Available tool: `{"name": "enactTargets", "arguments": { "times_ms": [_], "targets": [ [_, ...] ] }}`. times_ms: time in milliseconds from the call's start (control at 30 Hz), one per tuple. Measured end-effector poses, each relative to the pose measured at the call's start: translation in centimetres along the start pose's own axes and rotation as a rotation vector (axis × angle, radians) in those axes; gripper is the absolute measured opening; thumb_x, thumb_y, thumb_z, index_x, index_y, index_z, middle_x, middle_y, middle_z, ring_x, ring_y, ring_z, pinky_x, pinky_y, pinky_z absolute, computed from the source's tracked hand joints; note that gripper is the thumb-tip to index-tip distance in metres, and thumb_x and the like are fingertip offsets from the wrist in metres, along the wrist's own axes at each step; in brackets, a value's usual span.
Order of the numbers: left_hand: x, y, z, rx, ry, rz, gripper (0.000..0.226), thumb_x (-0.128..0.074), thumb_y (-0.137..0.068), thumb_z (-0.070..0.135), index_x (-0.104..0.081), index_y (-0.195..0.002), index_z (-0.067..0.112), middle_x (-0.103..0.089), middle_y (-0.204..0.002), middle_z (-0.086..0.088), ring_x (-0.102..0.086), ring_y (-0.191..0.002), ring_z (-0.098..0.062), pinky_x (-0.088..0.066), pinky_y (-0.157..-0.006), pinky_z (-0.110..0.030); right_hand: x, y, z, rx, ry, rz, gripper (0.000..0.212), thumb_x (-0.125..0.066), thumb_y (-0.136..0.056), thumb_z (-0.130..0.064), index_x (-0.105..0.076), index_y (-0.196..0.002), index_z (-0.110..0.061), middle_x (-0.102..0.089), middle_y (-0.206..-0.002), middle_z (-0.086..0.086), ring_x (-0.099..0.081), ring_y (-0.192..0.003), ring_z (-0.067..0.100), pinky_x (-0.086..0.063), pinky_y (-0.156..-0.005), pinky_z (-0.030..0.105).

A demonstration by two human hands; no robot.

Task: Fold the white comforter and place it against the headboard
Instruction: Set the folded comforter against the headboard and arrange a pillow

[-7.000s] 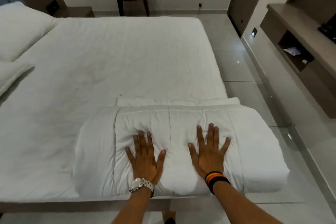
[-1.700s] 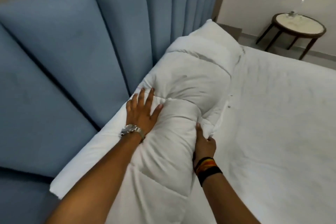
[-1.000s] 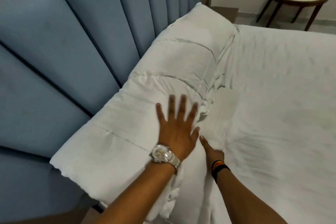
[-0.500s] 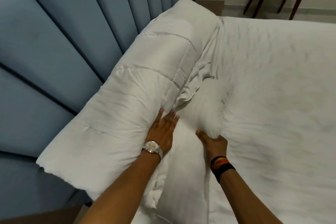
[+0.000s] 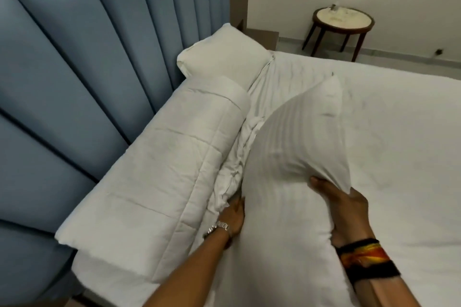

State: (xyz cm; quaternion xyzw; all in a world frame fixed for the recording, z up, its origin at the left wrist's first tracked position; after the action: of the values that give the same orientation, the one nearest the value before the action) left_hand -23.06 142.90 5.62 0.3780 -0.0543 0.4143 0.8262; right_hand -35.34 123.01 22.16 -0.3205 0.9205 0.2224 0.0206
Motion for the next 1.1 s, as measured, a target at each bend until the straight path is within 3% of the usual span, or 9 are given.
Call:
{"name": "enactTargets", "arguments": {
  "times_ms": [67, 200, 400, 533, 633, 700, 833, 967, 1100],
  "targets": [
    [-1.6, 1.8, 1.2, 0.142, 0.474, -0.067, 0.059, -0.03, -0.106, 0.065, -0.042, -0.154, 0.034, -0.048, -0.158, 0.002, -0.05, -0.142, -0.021, -0.035, -0.124, -0.035, 0.1, 1.5, -2.5, -0.001, -0.024, -0.02, 0.033, -0.091, -0.069, -0.007, -0.081, -0.1, -0.001, -0.08, -0.099, 0.02, -0.078, -0.089, 0.037, -0.065, -0.079, 0.048],
    [0.9, 4.2, 6.3, 0.016, 0.632, -0.09, 0.071, -0.044, -0.093, 0.078, -0.06, -0.143, 0.03, -0.068, -0.138, 0.004, -0.065, -0.126, -0.017, -0.049, -0.112, -0.033, -0.1, 3.7, -9.2, 0.133, -0.038, -0.082, 0.042, -0.09, -0.068, -0.017, -0.08, -0.107, -0.002, -0.081, -0.103, 0.016, -0.079, -0.089, 0.029, -0.064, -0.069, 0.037],
    [17.4, 8.6, 15.2, -0.266, 0.389, 0.382, 0.102, -0.045, -0.079, 0.089, -0.054, -0.152, 0.019, -0.056, -0.154, -0.001, -0.05, -0.145, -0.023, -0.035, -0.121, -0.033, -5.5, 4.5, -16.4, 0.255, -0.151, -0.15, 0.036, -0.085, -0.084, -0.023, -0.078, -0.116, -0.008, -0.082, -0.108, 0.005, -0.078, -0.1, 0.02, -0.064, -0.075, 0.028],
    [29.9, 9.3, 15.6, -0.33, 0.216, 0.564, 0.067, -0.047, -0.087, 0.082, -0.068, -0.117, 0.026, -0.072, -0.116, 0.001, -0.065, -0.121, -0.03, -0.05, -0.089, -0.032, -13.7, 3.6, -14.5, 0.231, -0.236, -0.184, 0.041, -0.088, -0.083, -0.025, -0.077, -0.117, -0.004, -0.082, -0.105, 0.002, -0.078, -0.095, 0.013, -0.062, -0.072, 0.024],
    [37.2, 7.9, 12.3, -0.294, 0.108, 0.583, 0.076, -0.043, -0.088, 0.083, -0.058, -0.144, 0.035, -0.063, -0.146, -0.002, -0.058, -0.134, -0.031, -0.045, -0.112, -0.042, -20.4, 2.1, -8.6, 0.227, -0.086, -0.097, 0.046, -0.09, -0.081, -0.031, -0.075, -0.115, -0.005, -0.078, -0.093, -0.005, -0.074, -0.074, 0.001, -0.055, -0.06, 0.014],
    [39.5, 5.9, 8.7, -0.196, -0.08, 0.557, 0.083, -0.037, -0.088, 0.087, -0.04, -0.158, 0.042, -0.042, -0.165, -0.001, -0.041, -0.151, -0.032, -0.032, -0.124, -0.047, -23.4, 1.4, -1.7, 0.157, 0.09, -0.077, 0.055, -0.087, -0.085, -0.033, -0.07, -0.128, -0.003, -0.077, -0.114, 0.007, -0.072, -0.097, 0.014, -0.056, -0.083, 0.021],
    [36.4, 1.4, 0.3, -0.042, -0.557, 0.403, 0.086, -0.022, -0.089, 0.089, 0.0, -0.164, 0.051, -0.001, -0.177, 0.003, -0.007, -0.163, -0.031, -0.008, -0.129, -0.054, -25.4, 1.2, 11.9, -0.177, 0.43, -0.063, 0.08, -0.078, -0.093, -0.042, -0.046, -0.154, -0.001, -0.054, -0.151, 0.025, -0.053, -0.137, 0.04, -0.04, -0.118, 0.048],
    [30.7, -1.5, -5.2, -0.184, -0.549, 0.521, 0.085, 0.002, -0.084, 0.092, 0.021, -0.158, 0.055, 0.014, -0.176, 0.005, 0.01, -0.163, -0.028, 0.008, -0.128, -0.056, -27.4, 0.8, 15.4, 0.344, 0.852, -0.041, 0.092, -0.055, -0.095, -0.07, 0.004, -0.163, -0.053, 0.005, -0.177, -0.004, 0.003, -0.162, 0.028, -0.015, -0.122, 0.06],
    [32.3, -3.4, -5.6, -0.152, -0.583, 0.487, 0.078, -0.003, -0.087, 0.09, 0.034, -0.148, 0.058, 0.018, -0.175, 0.003, 0.013, -0.162, -0.031, 0.007, -0.127, -0.059, -29.8, 0.7, 17.2, 0.287, 1.268, -0.356, 0.097, -0.03, -0.073, -0.104, 0.022, -0.148, -0.071, 0.04, -0.163, -0.023, 0.038, -0.153, 0.027, 0.004, -0.117, 0.077]
  ]
}}
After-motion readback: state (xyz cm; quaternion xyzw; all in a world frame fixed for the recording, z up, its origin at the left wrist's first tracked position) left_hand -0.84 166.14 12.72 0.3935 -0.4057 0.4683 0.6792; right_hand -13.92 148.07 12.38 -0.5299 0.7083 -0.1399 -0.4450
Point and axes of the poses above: each hand's wrist, its own y-axis away from the middle knuckle, its own x-axis out of the back of the hand, z = x × y, the point moved 3 cm from there along -y, towards the middle knuckle
